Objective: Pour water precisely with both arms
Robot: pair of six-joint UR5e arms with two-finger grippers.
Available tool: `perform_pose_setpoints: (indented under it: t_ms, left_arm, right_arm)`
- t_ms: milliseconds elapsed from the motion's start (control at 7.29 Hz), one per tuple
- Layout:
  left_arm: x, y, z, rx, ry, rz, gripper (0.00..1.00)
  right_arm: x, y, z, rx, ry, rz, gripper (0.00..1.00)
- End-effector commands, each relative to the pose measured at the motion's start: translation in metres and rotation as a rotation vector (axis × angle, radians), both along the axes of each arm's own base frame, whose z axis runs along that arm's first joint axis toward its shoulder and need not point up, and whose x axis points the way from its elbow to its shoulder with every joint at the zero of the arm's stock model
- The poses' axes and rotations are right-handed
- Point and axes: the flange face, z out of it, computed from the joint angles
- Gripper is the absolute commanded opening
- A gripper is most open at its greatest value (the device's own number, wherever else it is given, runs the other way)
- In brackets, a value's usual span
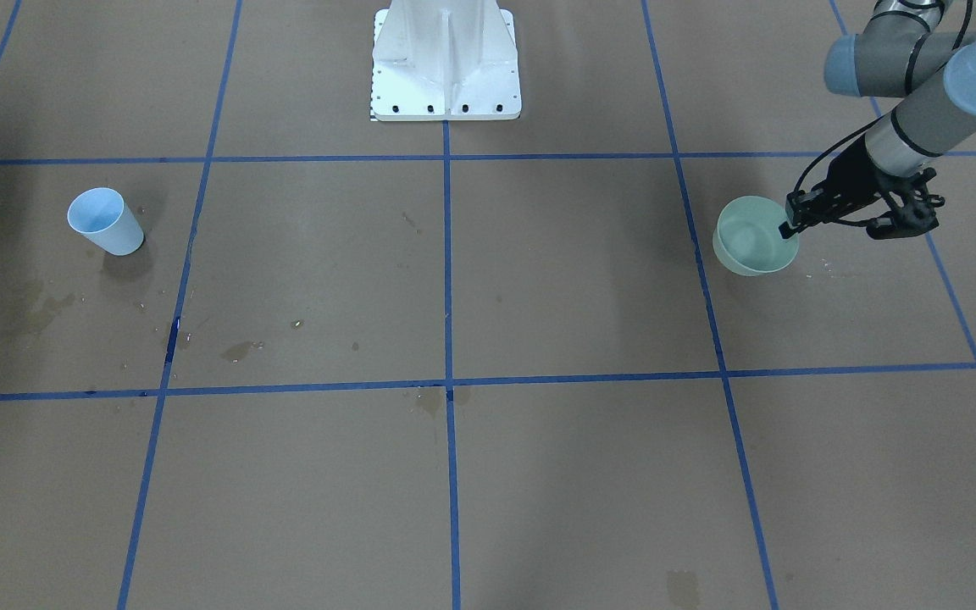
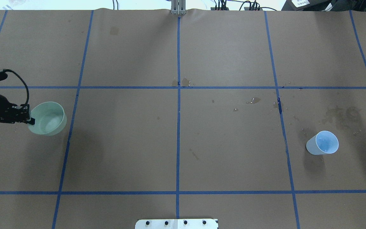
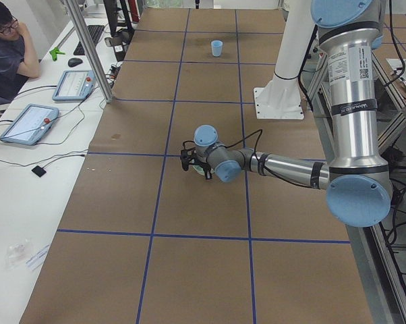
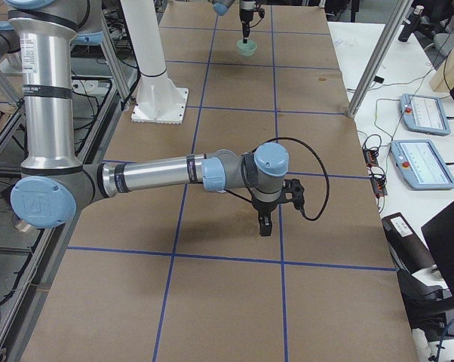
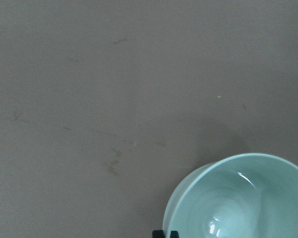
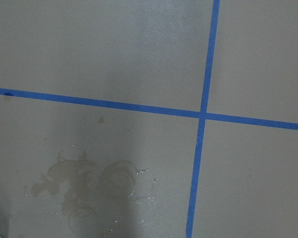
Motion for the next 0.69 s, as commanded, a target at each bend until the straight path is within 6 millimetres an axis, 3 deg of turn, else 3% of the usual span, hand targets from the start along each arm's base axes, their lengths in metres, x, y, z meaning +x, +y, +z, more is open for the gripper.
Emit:
perform_pose_setpoints:
  t_ms: [0,137,548]
  left_arm:
    - [0.066,-0.055,-0.136,-0.063,0.004,-0.022,0.00]
    - [0.116,-0.048,-0.180,-0.084,-0.004,-0.008,0.00]
    - [0.269,-0.051,-0.266,-0.135,-0.053,-0.080,0.00]
  right_arm:
    - [0.001,0.004,0.004,-0.002,0.001,0.001,1.00]
    - [0.001,0.004,0.004,-0.001,0.000,0.001,1.00]
    - [0.001,0.005,0.008,-0.008,0.003,0.001,1.00]
